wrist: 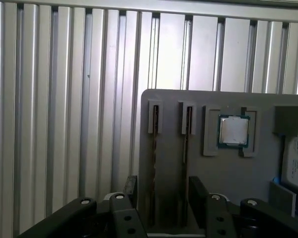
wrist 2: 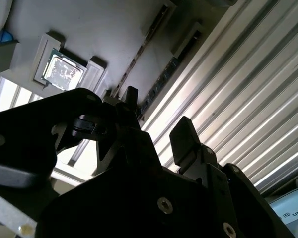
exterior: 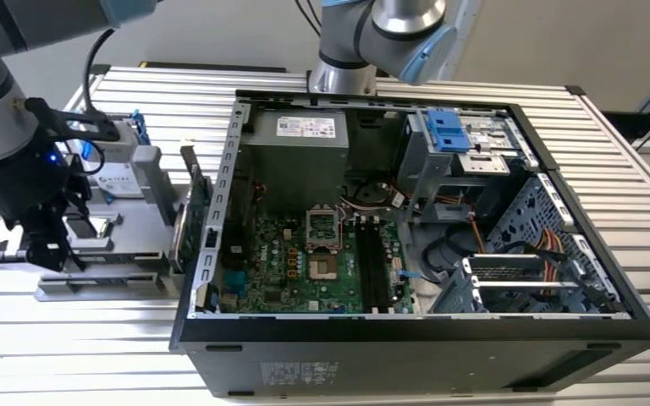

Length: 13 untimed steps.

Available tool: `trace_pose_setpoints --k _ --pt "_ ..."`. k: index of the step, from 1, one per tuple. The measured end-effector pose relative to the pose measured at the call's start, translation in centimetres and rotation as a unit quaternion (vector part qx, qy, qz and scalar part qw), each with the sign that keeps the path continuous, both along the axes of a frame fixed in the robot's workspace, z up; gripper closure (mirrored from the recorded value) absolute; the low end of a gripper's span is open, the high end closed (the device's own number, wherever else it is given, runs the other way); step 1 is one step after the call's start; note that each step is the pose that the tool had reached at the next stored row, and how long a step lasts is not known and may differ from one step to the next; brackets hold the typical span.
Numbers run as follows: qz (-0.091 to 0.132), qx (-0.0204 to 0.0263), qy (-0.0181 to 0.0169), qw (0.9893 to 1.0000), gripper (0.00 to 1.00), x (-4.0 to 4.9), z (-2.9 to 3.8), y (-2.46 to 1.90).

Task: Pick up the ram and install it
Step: 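Pick up the ram and move it above insertion slot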

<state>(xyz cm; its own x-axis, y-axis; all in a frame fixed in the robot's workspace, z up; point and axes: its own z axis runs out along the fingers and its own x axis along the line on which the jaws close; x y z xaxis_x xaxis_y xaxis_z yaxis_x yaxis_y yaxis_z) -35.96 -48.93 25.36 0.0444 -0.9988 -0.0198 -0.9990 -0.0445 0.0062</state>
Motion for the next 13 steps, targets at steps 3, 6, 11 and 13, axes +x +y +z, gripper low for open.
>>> trace_pose_setpoints --k 3,6,11,13 --pt "-0.001 0.0000 0.0000 1.0000 0.00 0.00 -0.32 0.00" --pt "-0.003 0.0000 0.0000 1.0000 0.00 0.00 -0.61 -0.01" --pt "-0.006 0.0000 0.0000 1.0000 0.00 0.00 -1.07 -0.02" --pt "-0.006 0.0000 0.0000 1.0000 0.00 0.00 -1.31 -0.02"
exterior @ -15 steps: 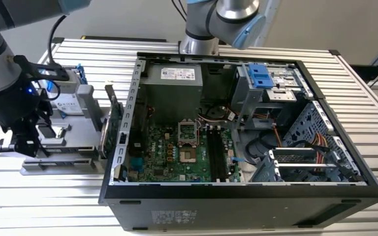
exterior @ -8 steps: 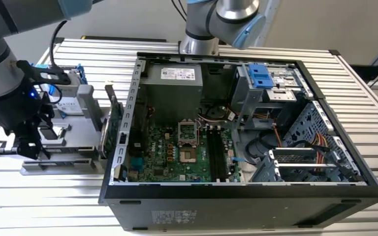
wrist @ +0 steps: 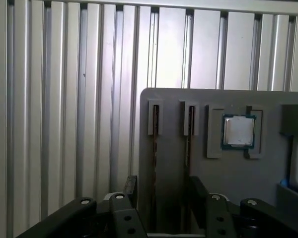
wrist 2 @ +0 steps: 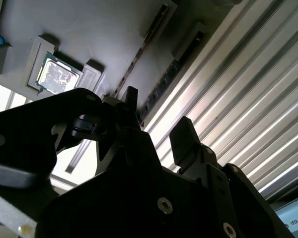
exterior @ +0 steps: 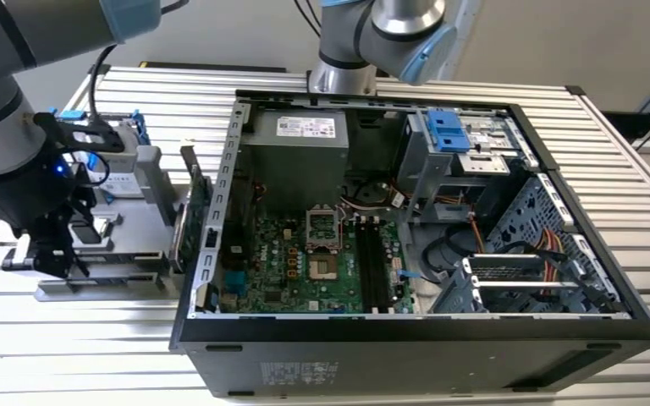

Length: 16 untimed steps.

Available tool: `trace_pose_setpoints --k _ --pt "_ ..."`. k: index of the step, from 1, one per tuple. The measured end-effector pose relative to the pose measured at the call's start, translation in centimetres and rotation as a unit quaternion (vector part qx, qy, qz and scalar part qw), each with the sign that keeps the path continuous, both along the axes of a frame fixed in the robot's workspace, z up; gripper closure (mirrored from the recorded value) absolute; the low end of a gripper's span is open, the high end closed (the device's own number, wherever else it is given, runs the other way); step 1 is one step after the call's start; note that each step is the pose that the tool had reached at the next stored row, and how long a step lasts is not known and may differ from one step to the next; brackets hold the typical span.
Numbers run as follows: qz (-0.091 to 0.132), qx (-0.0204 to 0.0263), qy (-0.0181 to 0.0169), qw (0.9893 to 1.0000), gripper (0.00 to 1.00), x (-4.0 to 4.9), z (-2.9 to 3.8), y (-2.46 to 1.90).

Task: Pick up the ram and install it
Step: 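Pick up the ram and move it above insertion slot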

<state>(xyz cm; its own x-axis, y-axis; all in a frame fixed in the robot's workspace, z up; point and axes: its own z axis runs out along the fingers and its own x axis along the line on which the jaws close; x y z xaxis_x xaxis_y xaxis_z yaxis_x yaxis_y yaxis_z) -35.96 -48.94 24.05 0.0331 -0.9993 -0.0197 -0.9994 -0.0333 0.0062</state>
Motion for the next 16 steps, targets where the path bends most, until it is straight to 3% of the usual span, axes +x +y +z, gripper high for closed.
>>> trace_pose_setpoints --k 16 --pt "0.000 0.0000 0.0003 1.0000 0.00 0.04 -1.98 -0.14"
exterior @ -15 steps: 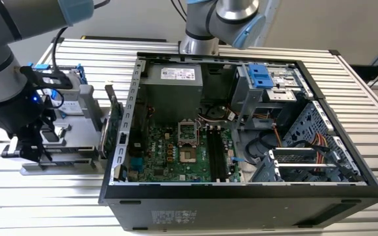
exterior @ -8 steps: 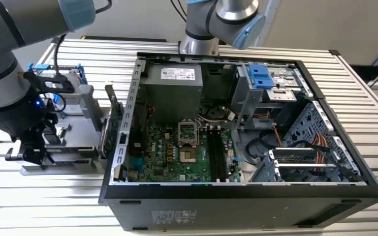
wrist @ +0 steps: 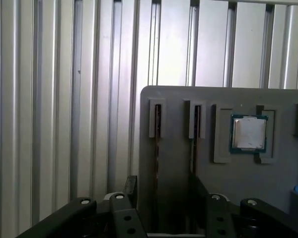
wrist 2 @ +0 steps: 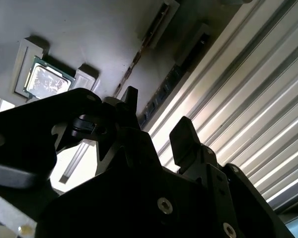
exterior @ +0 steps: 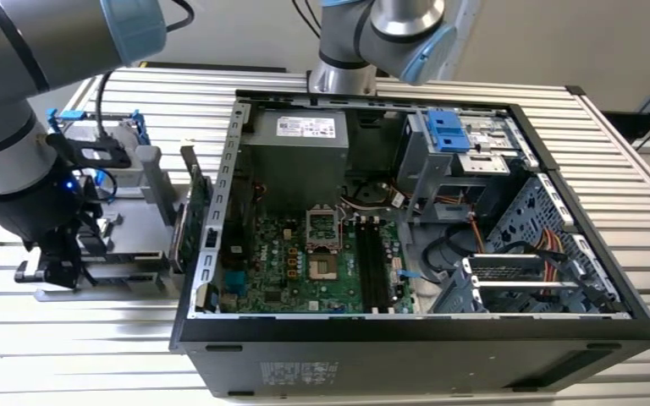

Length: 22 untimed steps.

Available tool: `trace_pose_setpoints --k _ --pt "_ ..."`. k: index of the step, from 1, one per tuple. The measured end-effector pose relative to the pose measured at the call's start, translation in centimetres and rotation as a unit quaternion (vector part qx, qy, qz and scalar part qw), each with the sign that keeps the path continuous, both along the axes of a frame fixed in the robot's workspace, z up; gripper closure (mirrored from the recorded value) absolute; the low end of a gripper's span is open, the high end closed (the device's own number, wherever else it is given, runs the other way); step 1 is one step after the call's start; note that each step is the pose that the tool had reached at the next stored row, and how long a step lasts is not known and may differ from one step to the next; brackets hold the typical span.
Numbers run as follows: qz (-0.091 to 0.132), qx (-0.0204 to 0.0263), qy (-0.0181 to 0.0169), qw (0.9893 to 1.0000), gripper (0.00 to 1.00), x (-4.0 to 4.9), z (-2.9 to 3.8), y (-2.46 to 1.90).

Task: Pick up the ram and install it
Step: 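Pick up the ram and move it above insertion slot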

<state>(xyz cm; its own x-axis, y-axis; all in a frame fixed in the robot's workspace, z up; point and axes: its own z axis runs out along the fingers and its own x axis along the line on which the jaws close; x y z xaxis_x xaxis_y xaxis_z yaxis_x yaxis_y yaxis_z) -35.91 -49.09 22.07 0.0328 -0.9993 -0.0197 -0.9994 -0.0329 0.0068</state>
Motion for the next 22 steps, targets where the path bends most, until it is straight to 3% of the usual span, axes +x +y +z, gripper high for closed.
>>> trace_pose_setpoints --k 22 --pt "-0.005 0.0000 0.0007 1.0000 0.00 0.08 -2.12 -0.49"
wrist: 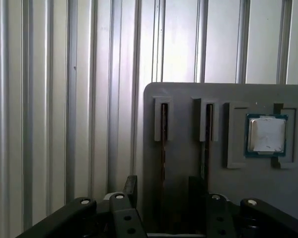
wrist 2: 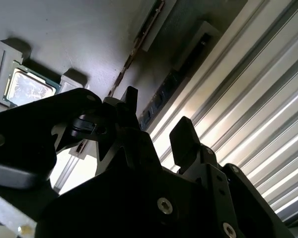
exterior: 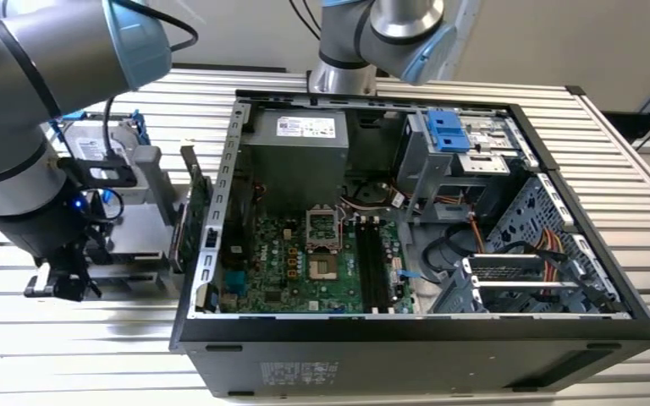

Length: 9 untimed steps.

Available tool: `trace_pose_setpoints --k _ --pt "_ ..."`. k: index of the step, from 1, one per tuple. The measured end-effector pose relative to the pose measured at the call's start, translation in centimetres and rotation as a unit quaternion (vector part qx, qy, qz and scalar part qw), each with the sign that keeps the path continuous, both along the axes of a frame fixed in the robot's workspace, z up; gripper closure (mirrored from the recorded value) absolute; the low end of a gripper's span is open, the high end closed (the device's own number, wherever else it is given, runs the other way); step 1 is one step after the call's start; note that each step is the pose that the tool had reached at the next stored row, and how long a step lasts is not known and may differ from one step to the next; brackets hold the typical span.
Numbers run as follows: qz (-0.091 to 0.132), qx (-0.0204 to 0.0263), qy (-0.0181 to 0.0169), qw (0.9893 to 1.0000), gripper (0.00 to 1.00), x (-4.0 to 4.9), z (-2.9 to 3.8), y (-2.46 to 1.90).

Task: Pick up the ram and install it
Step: 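Pick up the ram and move it above insertion slot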

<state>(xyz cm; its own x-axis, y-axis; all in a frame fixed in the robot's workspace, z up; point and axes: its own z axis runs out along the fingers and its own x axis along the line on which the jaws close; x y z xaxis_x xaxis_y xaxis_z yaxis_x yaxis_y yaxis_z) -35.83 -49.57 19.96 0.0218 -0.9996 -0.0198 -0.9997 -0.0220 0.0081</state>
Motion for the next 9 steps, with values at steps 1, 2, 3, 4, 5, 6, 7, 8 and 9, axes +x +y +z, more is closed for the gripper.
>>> trace_pose_setpoints --k 1,2,3,4,5,6,7,8,9 --pt "0.000 0.0000 0.0001 1.0000 0.00 0.00 -0.08 -0.05" --pt "-0.001 0.0000 0.0001 1.0000 0.00 0.00 -0.15 -0.09" --pt "-0.001 0.0001 0.0000 1.0000 0.00 0.00 -0.25 -0.12" --pt "-0.001 0.0000 0.0001 1.0000 0.00 -0.01 -0.33 -0.14" --pt "-0.002 0.0000 0.0001 1.0000 0.00 -0.01 -0.42 -0.16" --pt "-0.003 0.0001 0.0001 1.0000 0.00 -0.01 -0.52 -0.16" --pt "-0.004 0.0000 0.0001 1.0000 0.00 0.00 -0.61 -0.17" --pt "-0.005 0.0000 0.0001 1.0000 0.00 0.00 -0.71 -0.17" --pt "-0.006 0.0000 0.0001 1.0000 0.00 0.00 -0.79 -0.17"
